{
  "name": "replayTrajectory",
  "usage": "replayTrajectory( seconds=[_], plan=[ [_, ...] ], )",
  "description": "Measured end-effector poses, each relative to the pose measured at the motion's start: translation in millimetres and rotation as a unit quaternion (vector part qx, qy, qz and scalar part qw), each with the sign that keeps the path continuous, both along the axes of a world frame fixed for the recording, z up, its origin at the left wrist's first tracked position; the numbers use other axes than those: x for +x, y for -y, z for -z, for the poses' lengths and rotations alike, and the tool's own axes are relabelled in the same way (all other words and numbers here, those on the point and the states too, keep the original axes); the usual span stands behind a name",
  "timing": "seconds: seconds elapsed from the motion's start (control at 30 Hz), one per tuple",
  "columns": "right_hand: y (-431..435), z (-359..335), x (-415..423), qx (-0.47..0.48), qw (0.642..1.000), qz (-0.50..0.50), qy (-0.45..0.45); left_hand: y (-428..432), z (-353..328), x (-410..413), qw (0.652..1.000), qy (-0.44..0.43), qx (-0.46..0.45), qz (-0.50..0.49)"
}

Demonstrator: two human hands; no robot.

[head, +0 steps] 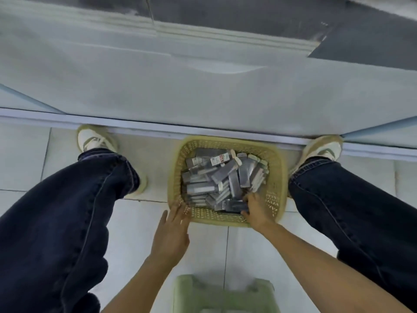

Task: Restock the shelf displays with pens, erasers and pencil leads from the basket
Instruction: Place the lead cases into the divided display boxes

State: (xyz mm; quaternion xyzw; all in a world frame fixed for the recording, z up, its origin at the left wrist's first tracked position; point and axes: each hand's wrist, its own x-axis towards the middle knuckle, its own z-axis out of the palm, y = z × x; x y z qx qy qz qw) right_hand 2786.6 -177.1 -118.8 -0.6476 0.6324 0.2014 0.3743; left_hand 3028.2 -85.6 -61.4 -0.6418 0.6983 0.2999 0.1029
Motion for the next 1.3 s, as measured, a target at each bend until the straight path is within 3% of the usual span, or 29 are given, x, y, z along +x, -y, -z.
replayTrajectory(
  seconds=[0.23,0.4,0.53,0.6,0.63,0.7,0.8,0.83,0.9,1.0,1.07,1.13,1.2,1.3],
  plan=[
    [1.4,4.2,-1.1,-0.069,0.994,-0.071,-0.048,-0.4,4.4,1.4,0.999,0.005,0.046,0.000],
    [4.2,0.8,-11.2,-0.020,0.994,-0.109,-0.012,2.3,4.4,-0.6,0.999,0.003,0.044,-0.012],
    [8.3,-16.1,-15.9,-0.026,0.993,0.036,0.113,11.4,1.7,-14.3,0.997,-0.038,-0.008,-0.072],
    [13.4,-28.4,-12.1,0.012,0.975,0.116,0.190,21.6,-0.8,-27.8,0.980,-0.122,0.021,-0.158],
    [15.6,-34.9,-7.7,0.040,0.958,0.157,0.235,29.7,-5.6,-37.4,0.948,-0.196,0.077,-0.238],
    [17.4,-47.0,4.7,0.101,0.911,0.234,0.323,45.4,-14.3,-57.4,0.815,-0.373,0.183,-0.403],
    [17.3,-57.0,24.1,0.150,0.869,0.274,0.384,59.7,-16.6,-77.9,0.655,-0.477,0.206,-0.550],
    [17.3,-58.0,28.3,0.154,0.863,0.275,0.395,63.1,-16.1,-79.6,0.622,-0.477,0.192,-0.591],
    [20.2,-57.7,31.5,0.152,0.859,0.262,0.412,67.3,-11.8,-78.3,0.592,-0.478,0.149,-0.632],
    [31.8,-50.8,26.1,0.088,0.885,0.255,0.380,69.4,-5.6,-65.5,0.594,-0.477,0.096,-0.641],
    [44.6,-38.4,18.3,-0.014,0.912,0.291,0.289,67.0,-2.1,-54.5,0.593,-0.466,0.099,-0.649],
    [59.8,-22.5,9.3,-0.073,0.917,0.348,0.181,63.7,2.7,-46.5,0.614,-0.453,0.115,-0.636],
    [72.9,-7.1,6.2,-0.053,0.920,0.373,0.111,62.0,8.3,-42.4,0.645,-0.437,0.119,-0.615],
    [84.4,11.3,16.3,-0.027,0.929,0.366,0.047,63.8,13.9,-40.7,0.653,-0.433,0.124,-0.609]
  ],
)
